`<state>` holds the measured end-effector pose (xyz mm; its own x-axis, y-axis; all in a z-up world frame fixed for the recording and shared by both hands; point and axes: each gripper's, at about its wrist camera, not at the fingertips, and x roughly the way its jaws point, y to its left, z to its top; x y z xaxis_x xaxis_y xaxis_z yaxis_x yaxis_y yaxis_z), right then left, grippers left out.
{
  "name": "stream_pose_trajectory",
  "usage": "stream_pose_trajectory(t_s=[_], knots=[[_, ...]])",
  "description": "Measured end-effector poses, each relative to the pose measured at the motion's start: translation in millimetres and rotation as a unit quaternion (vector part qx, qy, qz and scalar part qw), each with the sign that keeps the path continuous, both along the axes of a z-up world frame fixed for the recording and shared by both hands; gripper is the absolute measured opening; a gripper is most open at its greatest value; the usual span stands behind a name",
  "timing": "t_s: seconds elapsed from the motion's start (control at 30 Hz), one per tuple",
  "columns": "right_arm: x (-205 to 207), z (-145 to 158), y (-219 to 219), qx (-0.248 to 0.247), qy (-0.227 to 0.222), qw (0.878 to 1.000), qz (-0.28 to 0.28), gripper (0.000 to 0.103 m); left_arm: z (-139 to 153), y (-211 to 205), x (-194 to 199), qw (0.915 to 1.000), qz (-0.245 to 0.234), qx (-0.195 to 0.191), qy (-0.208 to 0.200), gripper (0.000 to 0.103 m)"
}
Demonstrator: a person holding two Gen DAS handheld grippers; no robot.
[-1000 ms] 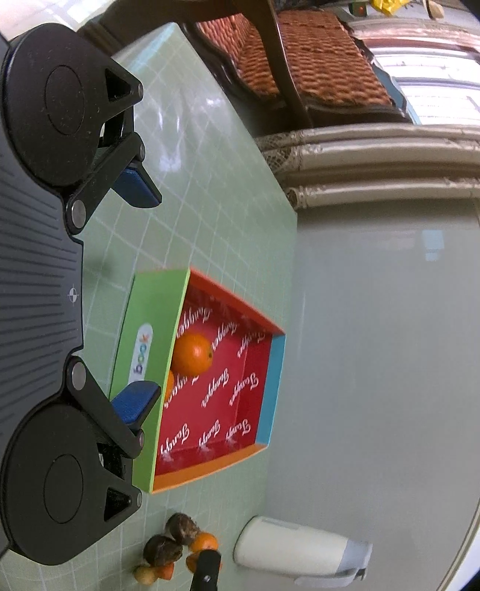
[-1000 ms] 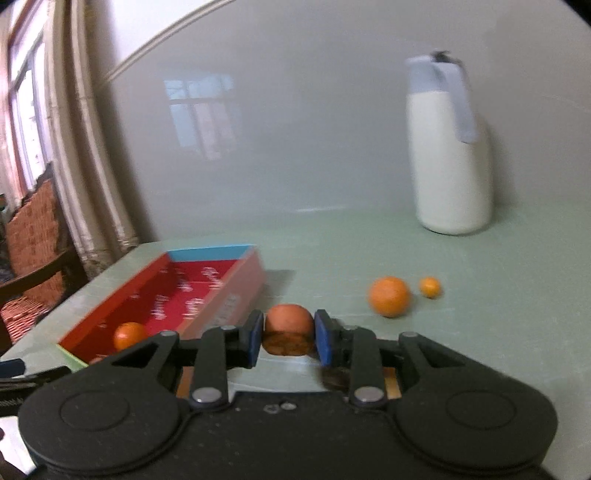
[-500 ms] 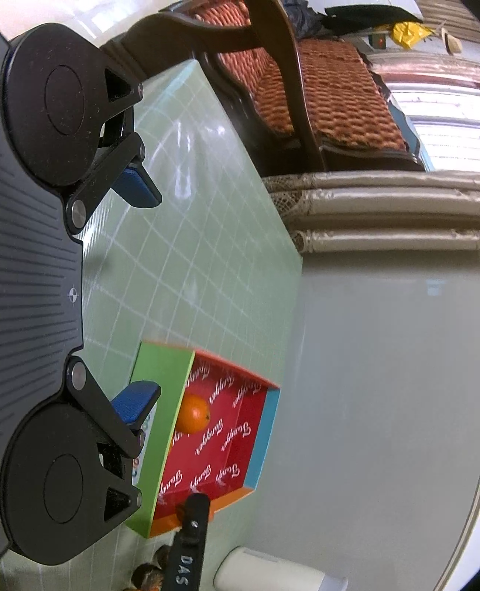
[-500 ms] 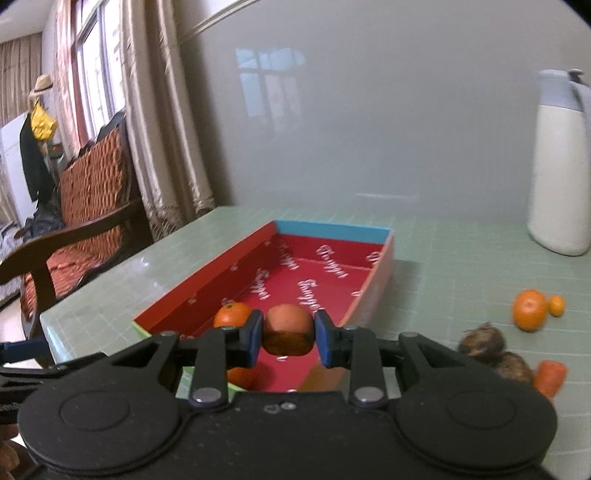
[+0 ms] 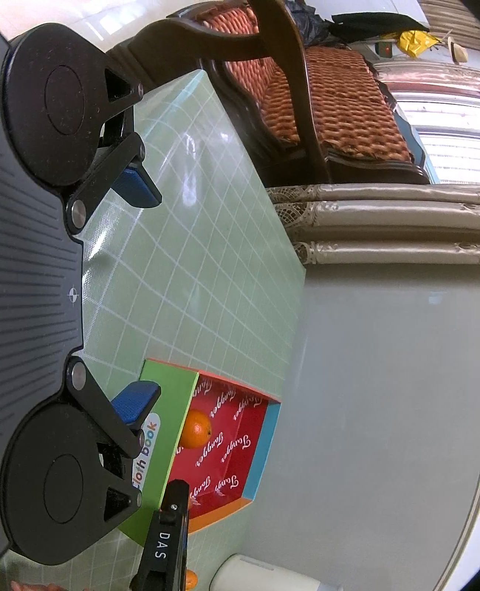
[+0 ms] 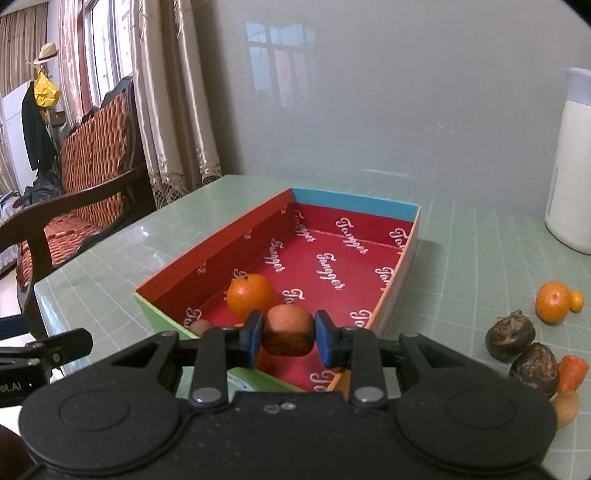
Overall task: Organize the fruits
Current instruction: 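Open the right gripper to drop the carrot piece into the box, then move the left gripper back to the water chestnuts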
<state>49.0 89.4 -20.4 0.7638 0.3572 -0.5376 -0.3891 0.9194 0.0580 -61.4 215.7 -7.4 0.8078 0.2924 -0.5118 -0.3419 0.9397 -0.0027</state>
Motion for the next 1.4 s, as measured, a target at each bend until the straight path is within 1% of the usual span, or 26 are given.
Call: stream_pose_trajectory(t_s=[0.07, 0.17, 0.23, 0.27, 0.4, 0.5, 0.57, 0.63, 0.7, 0.8, 0.93, 1.13, 1.3, 1.37, 1.4], knots=[[-0.8, 1.1, -0.4, 0.002, 0.002, 1.0, 0.001, 0.033, 0.0, -0.3, 0.0, 1.0, 0.0, 0.0, 0.0, 0.099], [-1.9, 3.1, -1.1, 0.003, -0.001, 1.0, -0.001, 0.037, 0.0, -1.4, -0.2, 1.0, -0.002, 0.001, 0.001, 0.099], [-1.9, 4.3, -2.4, 0.006, -0.003, 1.0, -0.002, 0.044, 0.1, -2.2, -0.5, 1.0, -0.003, 0.002, 0.001, 0.099], [-3.0, 5.5, -2.8, 0.006, -0.006, 1.0, -0.002, 0.045, 0.0, -2.7, -0.7, 1.0, -0.003, 0.002, 0.001, 0.099], [-7.6, 11.0, -3.7, 0.002, -0.022, 1.0, -0.003, 0.059, 0.5, -5.0, -0.3, 1.0, -0.006, 0.002, 0.002, 0.099], [-13.3, 16.7, -6.9, -0.002, -0.038, 0.999, -0.007, 0.065, 2.1, -8.4, -0.2, 0.9999, -0.011, 0.004, 0.0, 0.099], [-17.5, 19.9, -10.7, -0.004, -0.047, 0.999, -0.009, 0.067, 3.1, -11.7, 0.1, 0.9999, -0.014, 0.006, 0.0, 0.099], [-20.0, 21.7, -15.0, -0.003, -0.052, 0.999, -0.013, 0.072, 3.7, -16.0, 0.7, 0.9998, -0.018, 0.008, 0.0, 0.099], [-22.9, 23.5, -21.4, 0.002, -0.056, 0.998, -0.018, 0.083, 4.6, -20.3, 0.8, 0.9997, -0.022, 0.01, 0.0, 0.099], [-27.5, 26.3, -32.6, 0.006, -0.065, 0.997, -0.028, 0.087, 6.1, -26.6, 0.4, 0.9996, -0.027, 0.013, 0.0, 0.099], [-33.4, 27.6, -53.3, 0.016, -0.072, 0.996, -0.042, 0.089, 9.6, -36.0, 0.6, 0.9992, -0.037, 0.016, -0.002, 0.099], [-40.8, 24.7, -91.1, 0.018, -0.082, 0.993, -0.083, 0.089, 11.6, -50.2, 2.6, 0.9984, -0.053, 0.02, -0.002, 0.099], [-45.2, 18.9, -127.1, 0.025, -0.081, 0.988, -0.126, 0.09, 14.1, -65.3, 4.6, 0.9971, -0.072, 0.025, -0.001, 0.099], [-48.2, 17.3, -142.7, 0.031, -0.081, 0.985, -0.147, 0.094, 16.2, -72.4, 6.3, 0.9965, -0.079, 0.026, -0.002, 0.099], [-50.1, 16.9, -149.5, 0.034, -0.083, 0.983, -0.157, 0.101, 17.1, -76.5, 7.2, 0.996, -0.085, 0.027, -0.002, 0.099]])
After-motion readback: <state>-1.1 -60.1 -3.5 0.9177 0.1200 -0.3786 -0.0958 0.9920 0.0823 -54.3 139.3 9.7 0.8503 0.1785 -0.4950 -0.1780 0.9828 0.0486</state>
